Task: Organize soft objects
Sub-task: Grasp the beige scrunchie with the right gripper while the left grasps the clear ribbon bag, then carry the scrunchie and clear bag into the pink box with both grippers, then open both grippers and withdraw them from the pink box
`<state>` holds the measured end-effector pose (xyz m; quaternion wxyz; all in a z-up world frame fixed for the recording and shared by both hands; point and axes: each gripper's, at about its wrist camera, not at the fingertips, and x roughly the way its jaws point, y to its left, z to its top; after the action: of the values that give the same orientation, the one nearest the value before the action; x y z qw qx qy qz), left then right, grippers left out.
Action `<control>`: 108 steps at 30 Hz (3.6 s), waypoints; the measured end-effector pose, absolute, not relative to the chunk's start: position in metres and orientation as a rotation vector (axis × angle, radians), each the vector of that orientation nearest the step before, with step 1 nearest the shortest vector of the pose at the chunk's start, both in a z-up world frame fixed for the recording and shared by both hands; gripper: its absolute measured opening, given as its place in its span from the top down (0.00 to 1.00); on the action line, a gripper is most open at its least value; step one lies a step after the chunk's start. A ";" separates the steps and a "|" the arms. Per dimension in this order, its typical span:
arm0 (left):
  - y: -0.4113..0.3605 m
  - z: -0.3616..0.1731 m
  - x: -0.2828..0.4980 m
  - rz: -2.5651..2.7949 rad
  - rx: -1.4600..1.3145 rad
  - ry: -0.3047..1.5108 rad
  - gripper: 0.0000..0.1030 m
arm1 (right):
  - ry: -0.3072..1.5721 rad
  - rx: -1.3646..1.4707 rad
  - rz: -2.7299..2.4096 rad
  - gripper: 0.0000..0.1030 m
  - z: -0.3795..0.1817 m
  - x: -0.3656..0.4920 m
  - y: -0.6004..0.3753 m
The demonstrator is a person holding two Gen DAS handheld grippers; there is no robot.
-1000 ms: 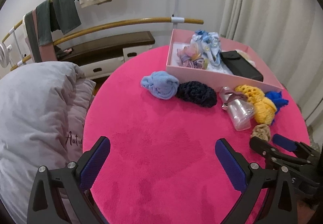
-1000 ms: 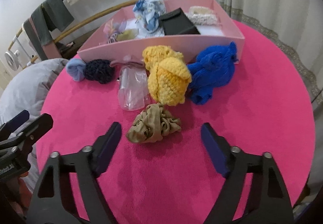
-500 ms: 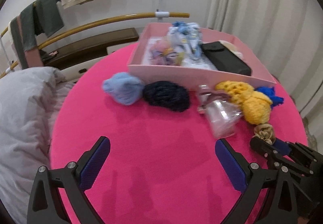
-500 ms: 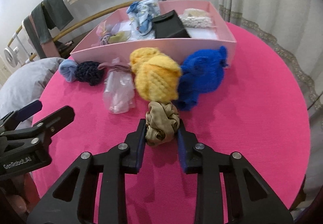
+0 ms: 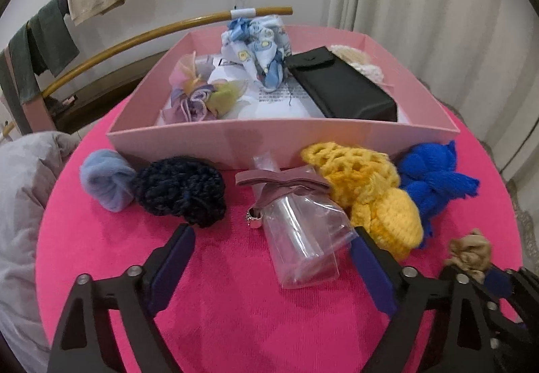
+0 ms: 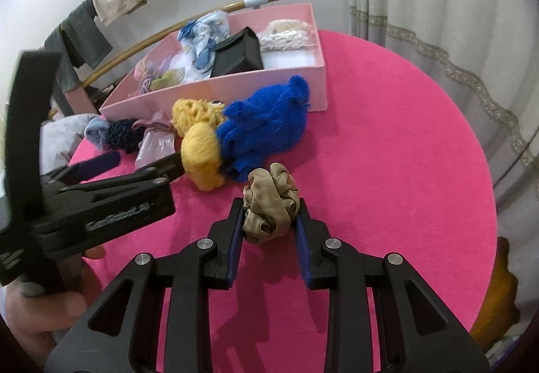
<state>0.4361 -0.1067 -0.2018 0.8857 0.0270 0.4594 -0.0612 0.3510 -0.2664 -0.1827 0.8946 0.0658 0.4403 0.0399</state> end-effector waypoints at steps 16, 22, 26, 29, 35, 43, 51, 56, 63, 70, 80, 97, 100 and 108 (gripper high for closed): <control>-0.086 -0.196 0.417 -0.175 0.000 0.962 0.71 | 0.888 0.132 0.114 0.75 -0.172 0.341 -0.252; -0.075 -0.182 0.392 -0.174 0.005 0.945 0.71 | 0.869 0.111 0.121 0.75 -0.161 0.336 -0.240; -0.066 -0.166 0.375 -0.167 0.006 0.917 0.71 | 0.847 0.097 0.125 0.75 -0.152 0.331 -0.232; -0.059 -0.150 0.364 -0.164 0.002 0.891 0.71 | 0.832 0.097 0.137 0.75 -0.143 0.329 -0.229; -0.047 -0.106 0.346 -0.167 -0.006 0.806 0.71 | 0.774 0.068 0.165 0.75 -0.115 0.331 -0.219; -0.032 -0.060 0.337 -0.155 -0.009 0.714 0.71 | 0.694 0.041 0.198 0.75 -0.072 0.349 -0.212; -0.028 -0.042 0.343 -0.155 -0.018 0.679 0.71 | 0.646 0.007 0.215 0.75 -0.044 0.366 -0.202; -0.028 -0.037 0.350 -0.154 -0.022 0.668 0.71 | 0.633 -0.008 0.220 0.75 -0.036 0.375 -0.198; -0.036 -0.028 0.381 -0.164 -0.023 0.663 0.70 | 0.649 0.013 0.226 0.75 -0.033 0.403 -0.209; -0.041 -0.021 0.440 -0.191 -0.037 0.690 0.70 | 0.690 0.013 0.215 0.75 -0.028 0.452 -0.223; -0.065 -0.051 0.543 -0.208 -0.045 0.831 0.68 | 0.834 0.029 0.173 0.74 -0.062 0.529 -0.242; -0.106 -0.075 0.665 -0.183 -0.014 0.964 0.32 | 0.985 0.134 0.123 0.40 -0.112 0.574 -0.284; -0.102 -0.072 0.655 -0.162 -0.020 0.938 0.17 | 0.972 0.156 0.123 0.05 -0.108 0.570 -0.285; -0.087 -0.048 0.617 -0.102 -0.022 0.832 0.00 | 0.899 0.196 0.100 0.00 -0.086 0.544 -0.282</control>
<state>0.6170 -0.0871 -0.0484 0.9134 -0.0106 0.4040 -0.0495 0.5435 -0.2824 -0.0862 0.8949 0.0944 0.4335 0.0482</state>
